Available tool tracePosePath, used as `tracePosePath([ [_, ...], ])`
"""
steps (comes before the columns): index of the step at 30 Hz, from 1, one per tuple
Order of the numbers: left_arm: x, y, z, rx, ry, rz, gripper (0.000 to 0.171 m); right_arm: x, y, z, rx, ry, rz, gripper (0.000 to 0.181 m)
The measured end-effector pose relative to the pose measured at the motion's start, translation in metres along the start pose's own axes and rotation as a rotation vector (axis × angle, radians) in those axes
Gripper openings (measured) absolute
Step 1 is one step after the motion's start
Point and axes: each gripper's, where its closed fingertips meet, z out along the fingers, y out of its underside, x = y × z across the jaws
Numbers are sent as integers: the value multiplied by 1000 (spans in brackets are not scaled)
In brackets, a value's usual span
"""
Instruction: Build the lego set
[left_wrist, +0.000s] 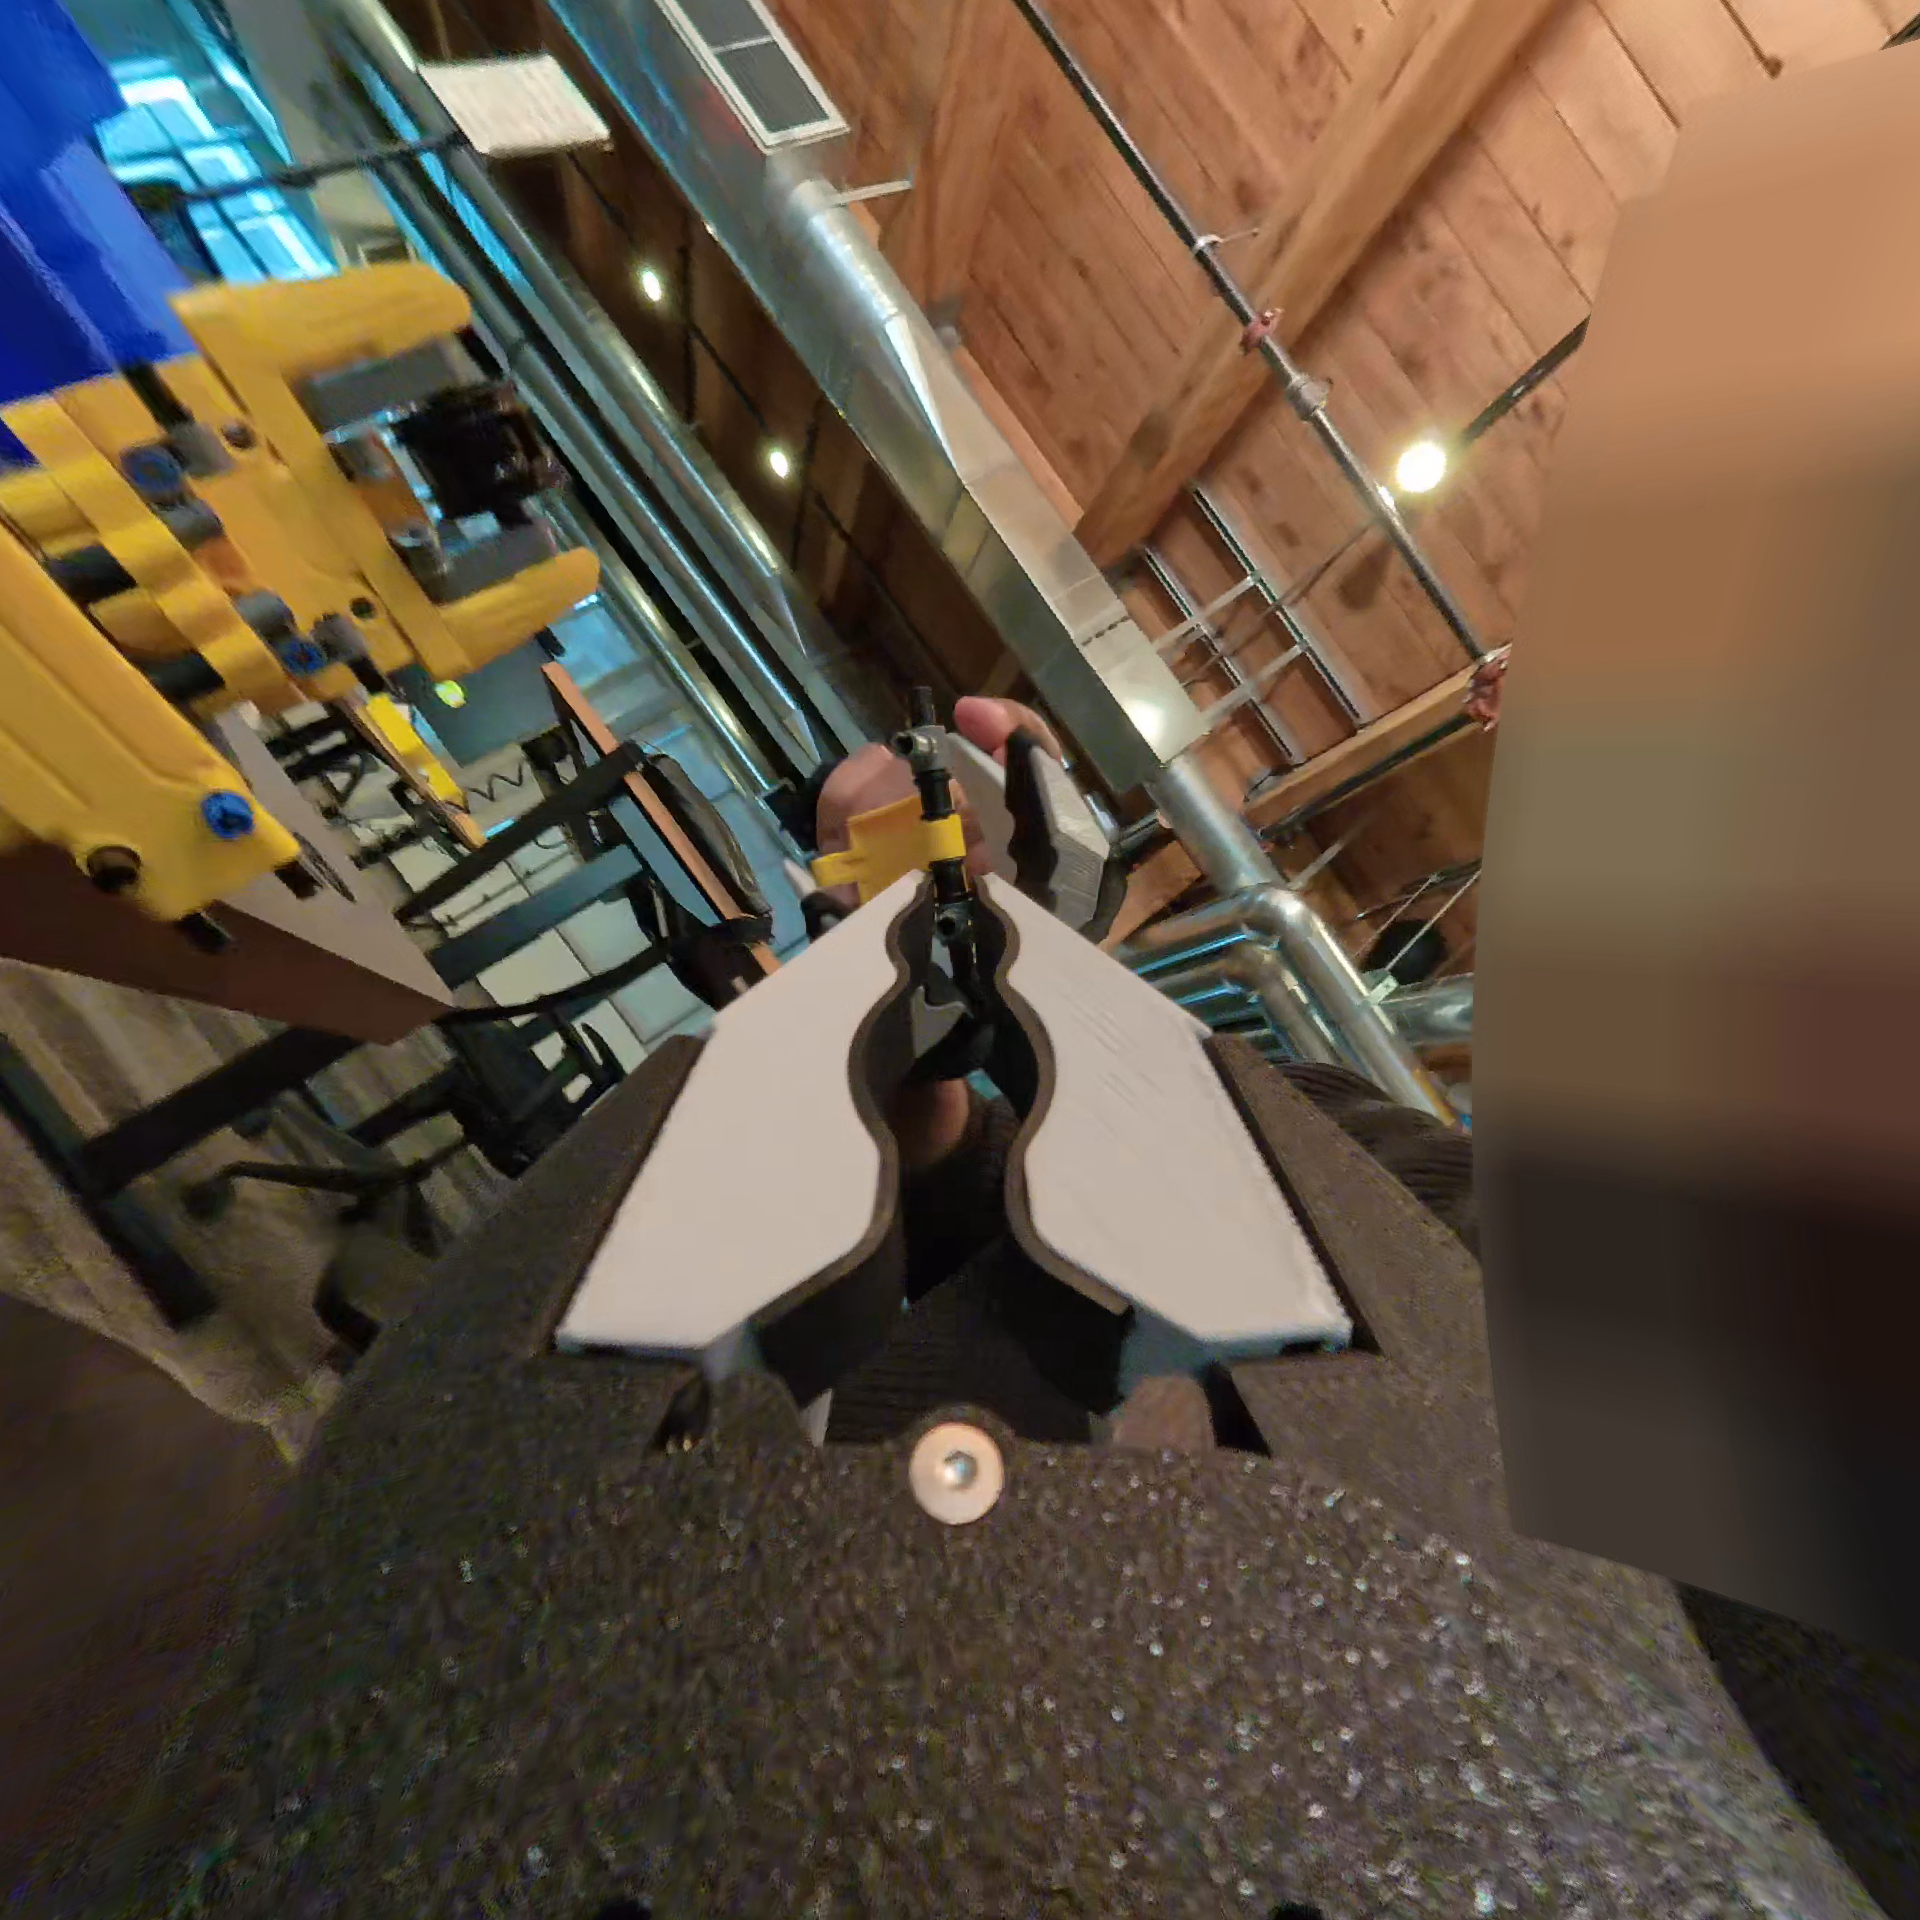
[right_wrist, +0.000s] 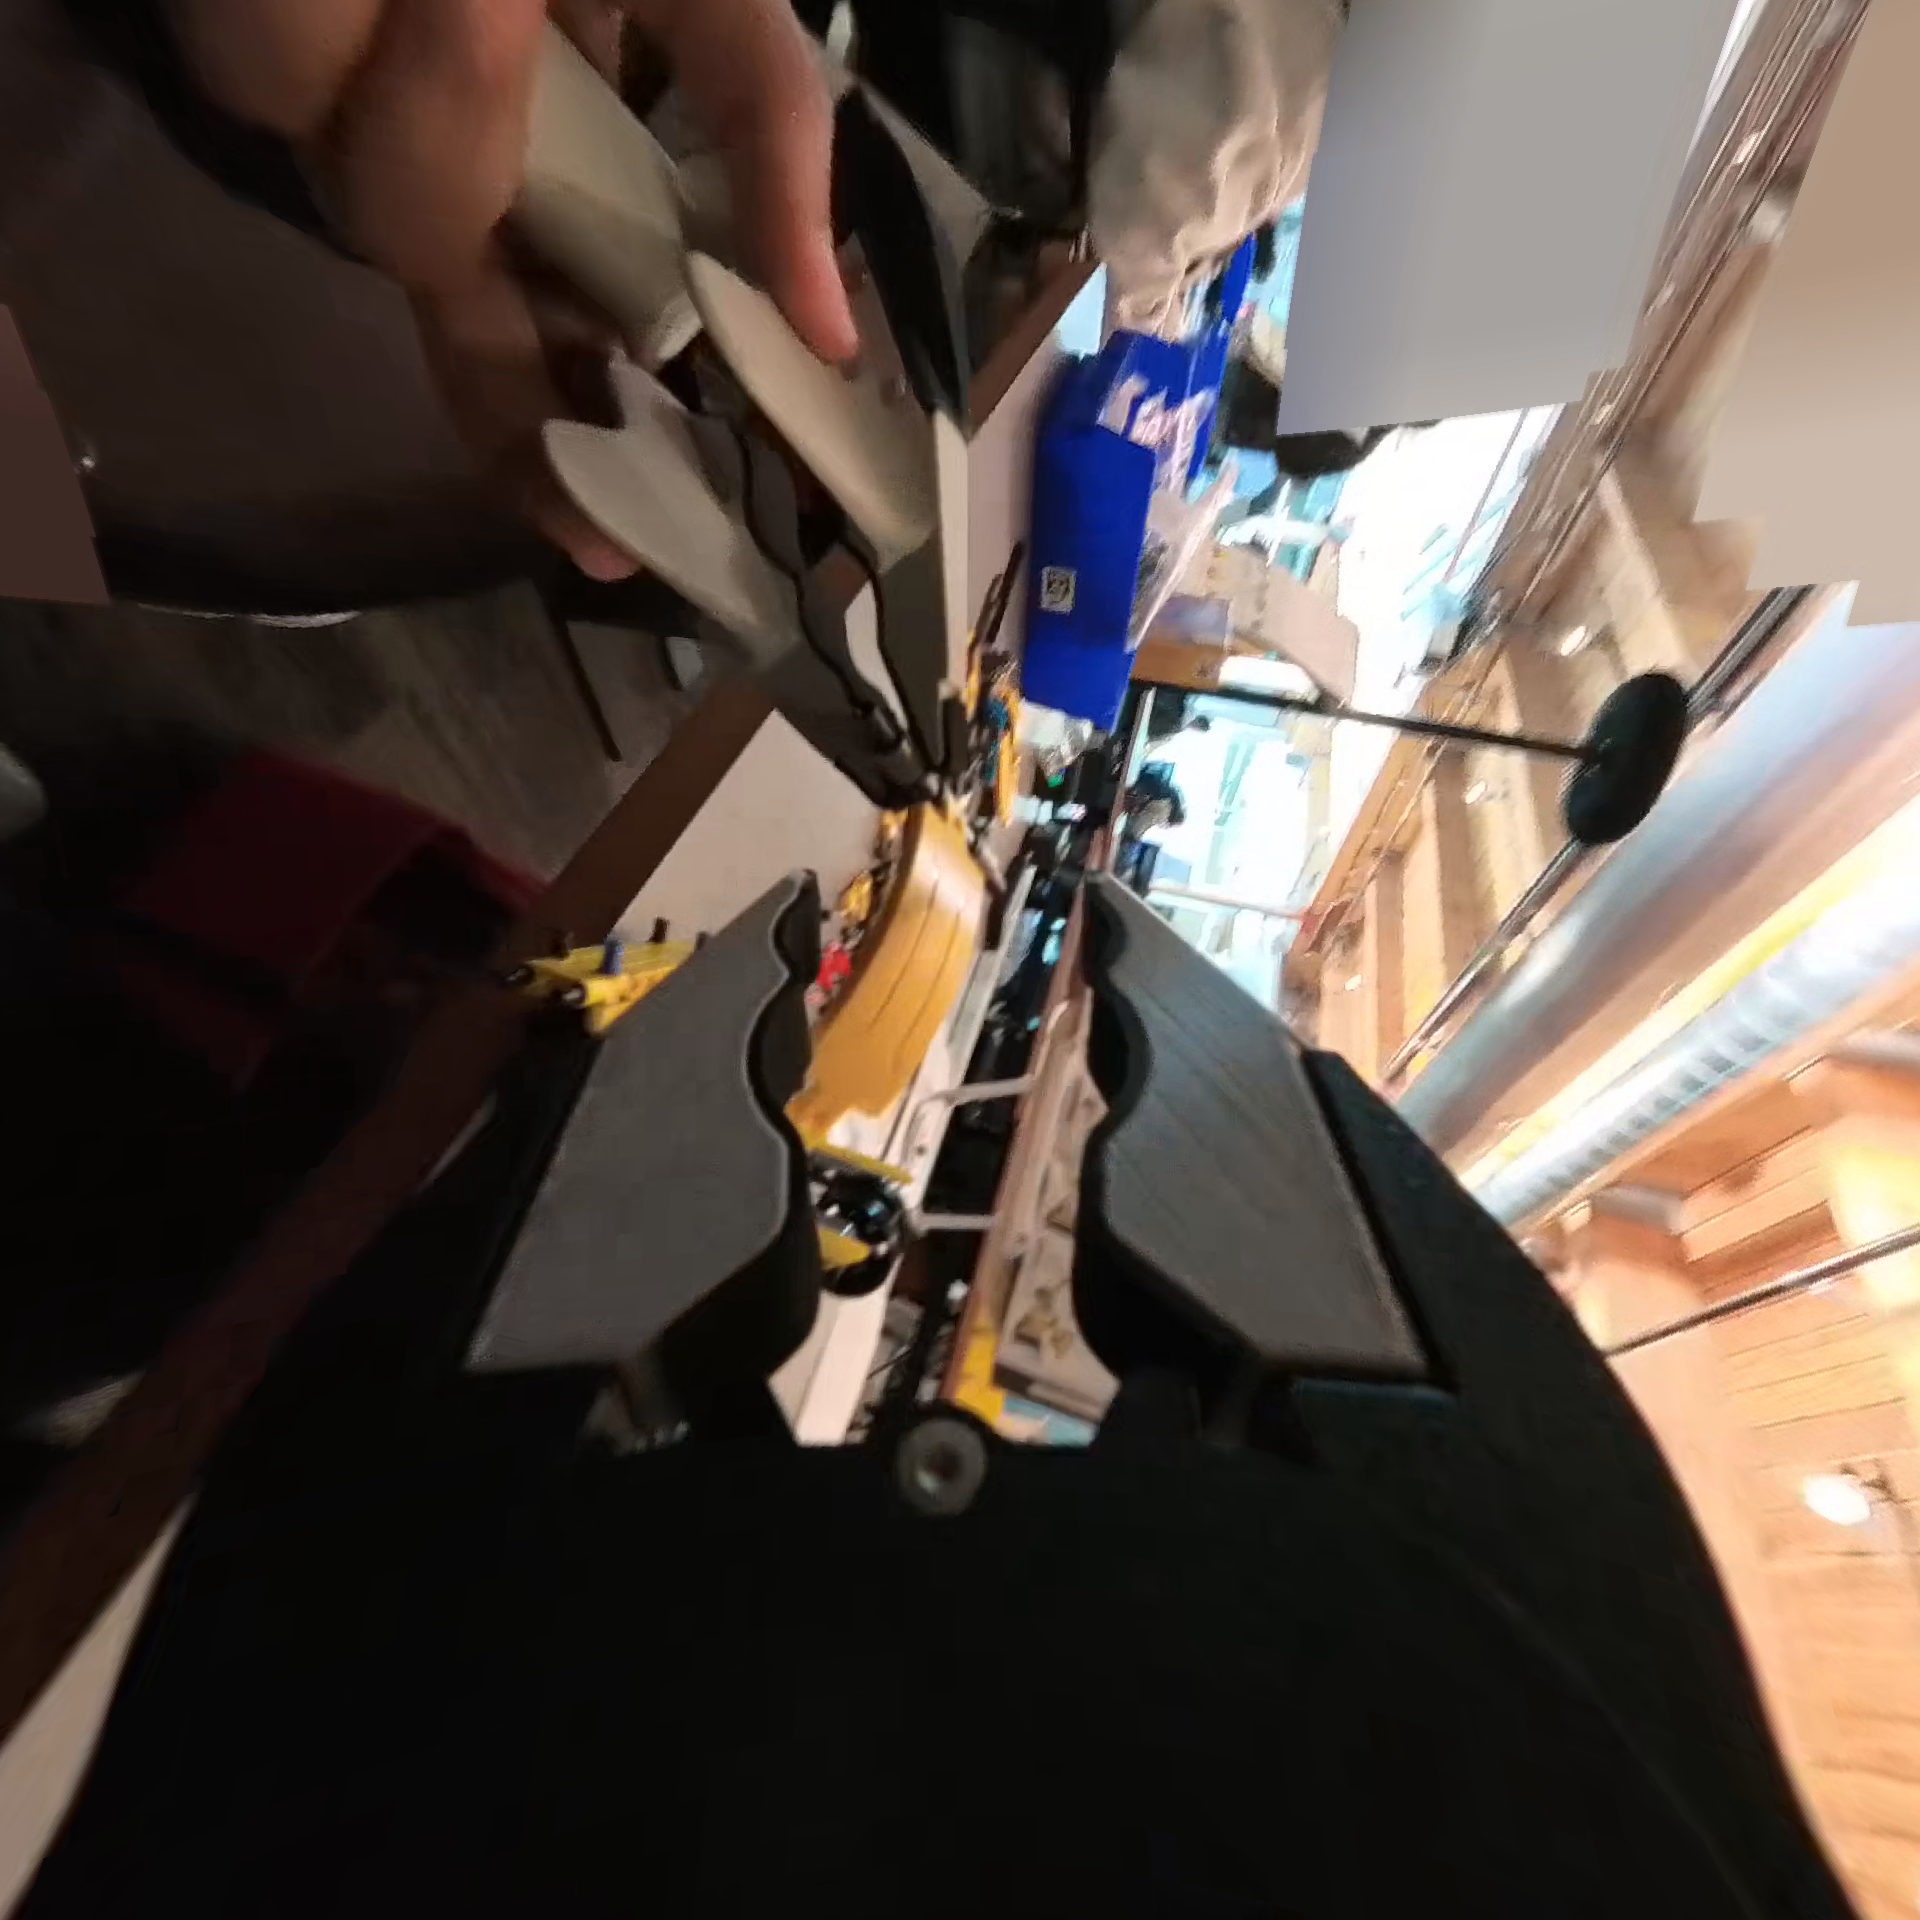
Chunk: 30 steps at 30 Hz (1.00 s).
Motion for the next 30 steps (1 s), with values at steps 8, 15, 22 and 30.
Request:
tracePosePath([
  [8, 6, 9, 5, -22, 43, -62, 6, -3, -17, 5, 102, -3, -191, 14],
  [15, 5, 11, 3, -38, 53, -65, 6, -6, -18, 5, 105, -42, -235, 10],
  [22, -11, -10, -14, 76, -2, -6, 17, -7, 4, 12, 10, -97, -246, 6],
  [30, -15, 0, -7, 40, 22, -53, 23, -21, -9, 21, 15, -165, -114, 6],
])
